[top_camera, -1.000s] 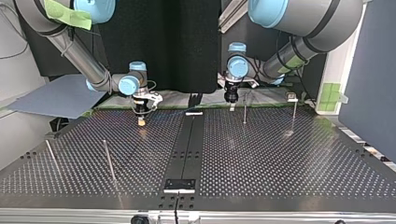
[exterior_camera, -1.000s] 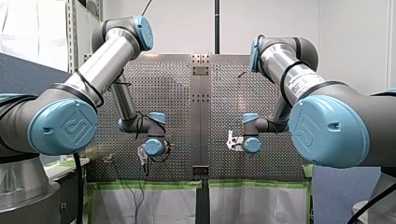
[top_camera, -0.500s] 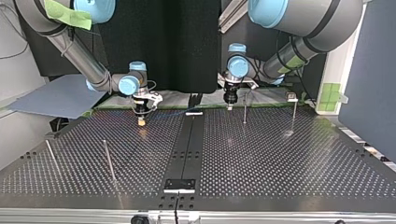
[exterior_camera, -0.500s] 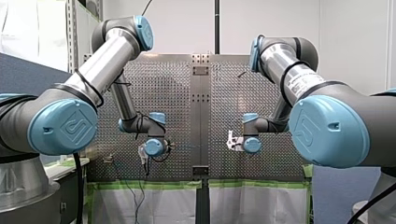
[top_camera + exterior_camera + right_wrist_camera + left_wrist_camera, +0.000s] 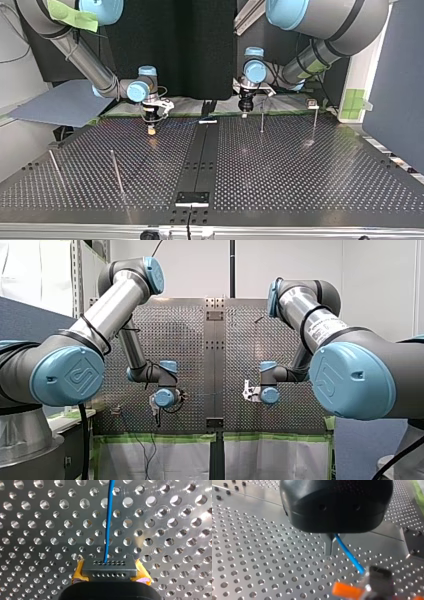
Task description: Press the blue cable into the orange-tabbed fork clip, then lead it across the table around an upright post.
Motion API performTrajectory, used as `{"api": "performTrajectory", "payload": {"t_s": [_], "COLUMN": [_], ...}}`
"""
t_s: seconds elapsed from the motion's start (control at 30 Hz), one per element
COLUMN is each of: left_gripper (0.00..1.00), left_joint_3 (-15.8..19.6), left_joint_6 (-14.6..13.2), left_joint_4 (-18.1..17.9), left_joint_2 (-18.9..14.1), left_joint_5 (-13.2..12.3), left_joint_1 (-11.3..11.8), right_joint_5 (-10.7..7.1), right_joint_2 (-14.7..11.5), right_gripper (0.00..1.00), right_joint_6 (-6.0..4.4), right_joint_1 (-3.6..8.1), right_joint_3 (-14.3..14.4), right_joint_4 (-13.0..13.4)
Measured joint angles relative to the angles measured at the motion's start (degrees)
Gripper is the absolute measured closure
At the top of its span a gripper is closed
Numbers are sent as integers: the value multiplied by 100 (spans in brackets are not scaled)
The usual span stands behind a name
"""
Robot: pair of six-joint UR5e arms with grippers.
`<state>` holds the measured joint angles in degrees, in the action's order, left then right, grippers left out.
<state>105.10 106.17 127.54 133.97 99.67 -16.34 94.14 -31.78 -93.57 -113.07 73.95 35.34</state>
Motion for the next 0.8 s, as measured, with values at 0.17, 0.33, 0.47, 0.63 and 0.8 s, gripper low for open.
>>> {"api": "performTrajectory", "payload": {"t_s": [0.17,0.33,0.47,0.63,0.8], "left_gripper": [100,100,100,100,100], "left_joint_3": [1,0,1,0,1], "left_joint_6": [0,-45,-61,-11,78], "left_joint_4": [9,62,79,80,83], "left_joint_2": [0,-6,-26,-95,-274], "left_joint_5": [5,-1,-17,-54,-78], "left_joint_1": [5,-4,-54,-96,-130], "right_joint_5": [0,-1,7,32,91], "right_joint_2": [0,-1,-6,-14,-31], "right_gripper": [100,100,100,100,100], "right_joint_6": [5,21,43,127,171], "right_joint_1": [-1,-19,-32,-34,-44], "right_joint_3": [0,-30,-123,-195,-208], "right_joint_4": [-7,-30,-173,-403,-668]}}
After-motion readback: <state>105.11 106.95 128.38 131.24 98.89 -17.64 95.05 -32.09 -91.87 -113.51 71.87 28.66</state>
